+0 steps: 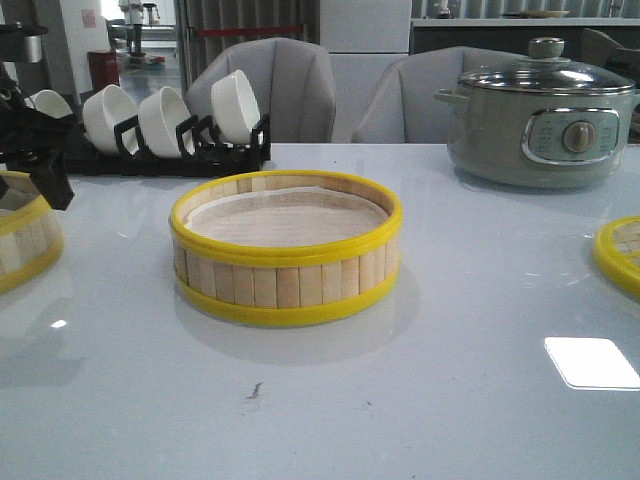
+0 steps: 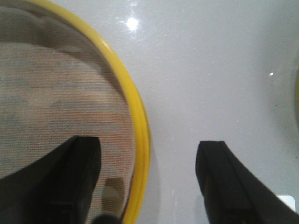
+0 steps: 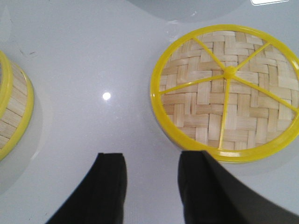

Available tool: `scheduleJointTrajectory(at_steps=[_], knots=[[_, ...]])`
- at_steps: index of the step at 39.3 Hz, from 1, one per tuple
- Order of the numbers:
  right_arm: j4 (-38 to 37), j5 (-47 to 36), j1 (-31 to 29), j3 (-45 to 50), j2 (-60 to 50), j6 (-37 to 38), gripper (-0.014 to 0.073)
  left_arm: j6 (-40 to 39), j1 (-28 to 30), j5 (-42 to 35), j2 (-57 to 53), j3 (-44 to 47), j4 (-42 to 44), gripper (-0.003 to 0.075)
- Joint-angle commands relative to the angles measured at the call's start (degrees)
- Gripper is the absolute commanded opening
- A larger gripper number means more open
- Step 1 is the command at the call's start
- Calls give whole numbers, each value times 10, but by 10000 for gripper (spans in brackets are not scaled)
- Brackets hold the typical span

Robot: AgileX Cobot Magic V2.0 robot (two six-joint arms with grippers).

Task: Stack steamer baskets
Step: 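Lower the left gripper and grasp the rim of that steamer basket, then lift the basket with the left gripper and carry it over the centre basket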

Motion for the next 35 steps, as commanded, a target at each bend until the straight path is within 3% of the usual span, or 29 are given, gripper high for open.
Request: scheduleJointTrajectory(at_steps=[1, 24, 27, 32, 35], knots=[[-8, -43, 0, -20, -5, -4, 384, -7, 3, -27, -21, -19, 0, 487], [-8, -46, 0, -20, -5, -4, 382, -7, 3, -30, 20, -19, -4, 468], [-8, -46, 0, -20, -5, -4, 382, -7, 3, -30, 21, -19, -4, 379], [-8, -46, 0, -20, -5, -4, 382, -7, 3, -30, 21, -20, -4, 79], [-8, -46, 0, -20, -5, -4, 382, -7, 3, -26, 20, -25, -5, 111]])
